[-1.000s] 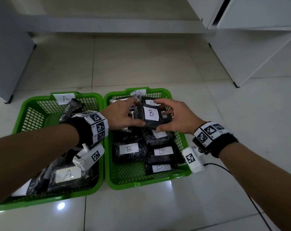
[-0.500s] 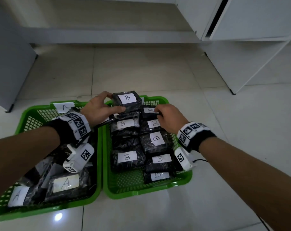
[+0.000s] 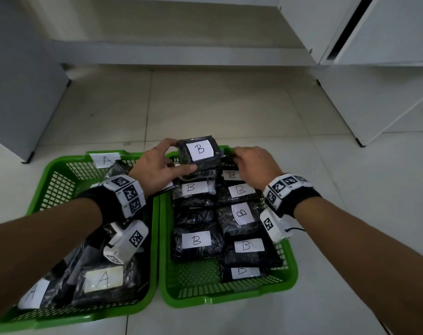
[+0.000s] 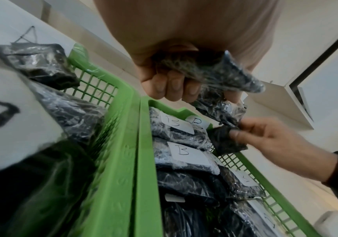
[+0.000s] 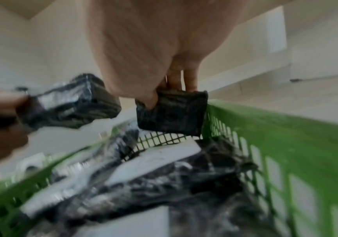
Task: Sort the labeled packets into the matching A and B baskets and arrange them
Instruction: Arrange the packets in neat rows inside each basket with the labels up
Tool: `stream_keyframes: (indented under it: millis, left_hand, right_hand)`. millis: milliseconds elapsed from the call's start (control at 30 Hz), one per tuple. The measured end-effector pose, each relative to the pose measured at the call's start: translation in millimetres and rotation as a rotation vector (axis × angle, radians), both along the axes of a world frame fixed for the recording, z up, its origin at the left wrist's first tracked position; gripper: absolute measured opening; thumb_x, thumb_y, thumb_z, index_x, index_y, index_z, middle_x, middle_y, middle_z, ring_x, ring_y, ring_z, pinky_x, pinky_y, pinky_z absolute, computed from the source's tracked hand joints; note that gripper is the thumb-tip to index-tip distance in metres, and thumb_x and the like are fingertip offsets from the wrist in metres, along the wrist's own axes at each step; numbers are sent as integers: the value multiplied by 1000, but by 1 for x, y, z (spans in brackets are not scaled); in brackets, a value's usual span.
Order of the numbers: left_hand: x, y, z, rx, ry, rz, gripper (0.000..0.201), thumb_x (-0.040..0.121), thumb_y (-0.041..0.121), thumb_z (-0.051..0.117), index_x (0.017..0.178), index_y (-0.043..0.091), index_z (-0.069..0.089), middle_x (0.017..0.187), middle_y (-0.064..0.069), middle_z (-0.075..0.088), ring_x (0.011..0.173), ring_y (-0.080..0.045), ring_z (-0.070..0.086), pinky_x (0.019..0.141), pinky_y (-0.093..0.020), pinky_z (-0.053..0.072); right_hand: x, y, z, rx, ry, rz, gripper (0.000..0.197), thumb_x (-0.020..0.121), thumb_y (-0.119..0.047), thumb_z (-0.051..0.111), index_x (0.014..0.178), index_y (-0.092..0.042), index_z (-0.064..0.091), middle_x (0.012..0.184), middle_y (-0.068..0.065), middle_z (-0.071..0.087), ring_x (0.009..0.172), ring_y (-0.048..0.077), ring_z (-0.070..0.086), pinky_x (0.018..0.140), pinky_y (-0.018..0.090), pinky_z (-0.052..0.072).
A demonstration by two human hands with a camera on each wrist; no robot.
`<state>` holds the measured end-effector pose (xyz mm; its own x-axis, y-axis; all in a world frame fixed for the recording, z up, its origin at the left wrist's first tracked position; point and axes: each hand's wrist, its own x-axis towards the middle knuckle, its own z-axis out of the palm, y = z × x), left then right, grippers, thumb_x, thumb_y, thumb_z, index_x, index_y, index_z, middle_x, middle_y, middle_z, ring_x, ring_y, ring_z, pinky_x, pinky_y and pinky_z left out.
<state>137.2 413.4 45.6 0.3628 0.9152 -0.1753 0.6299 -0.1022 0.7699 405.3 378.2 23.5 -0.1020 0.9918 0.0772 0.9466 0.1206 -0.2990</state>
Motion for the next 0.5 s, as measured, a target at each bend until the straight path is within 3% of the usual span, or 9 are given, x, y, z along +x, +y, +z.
stream_keyframes:
  millis: [67,133,267,333,400,500]
  left_hand:
    - [7,2,1,21,31,-34,82,64,76,71,132,41,41,104,-2,73,88,-21,70,84,-44,57]
    - [18,1,5,60,76,-73,76,72,67,73,135,38,41,116,-3,69,98,-21,66,88,-40,54]
    - [47,2,6,103,177,-171,79,75,66,71,140,36,38,129,-3,64,111,-23,63,89,-34,50]
    - [60,5,2,96,208,-204,82,71,73,69,138,39,36,127,-2,65,110,-24,64,93,-39,52]
    - [69,7,-1,84,193,-199,81,70,73,69,136,39,37,124,-1,67,109,-23,65,93,-41,53]
    - [72,10,-4,61,137,-181,77,71,70,71,135,40,39,121,2,69,108,-20,66,93,-39,52]
  right_hand:
    - [4,-3,9,106,255,-149,17,102,-12,49,108,-10,64,91,4,68,78,20,65,71,37,58]
    - [9,-6,20,174,449,-274,16,98,-11,48,98,-9,64,88,4,67,80,22,65,71,42,58]
    - [19,-14,36,151,468,-258,25,90,-26,51,84,-14,73,83,-1,73,77,17,65,80,38,54]
    - [21,-17,40,-27,409,-209,22,88,-34,63,101,-19,72,98,-4,73,80,13,65,83,35,54]
    - [21,-19,38,-197,323,-153,51,80,-39,75,126,-22,59,105,-4,70,82,13,65,78,32,54]
    - [21,-17,29,-223,256,-104,97,74,-44,80,153,-25,28,92,-6,68,77,15,64,72,30,53]
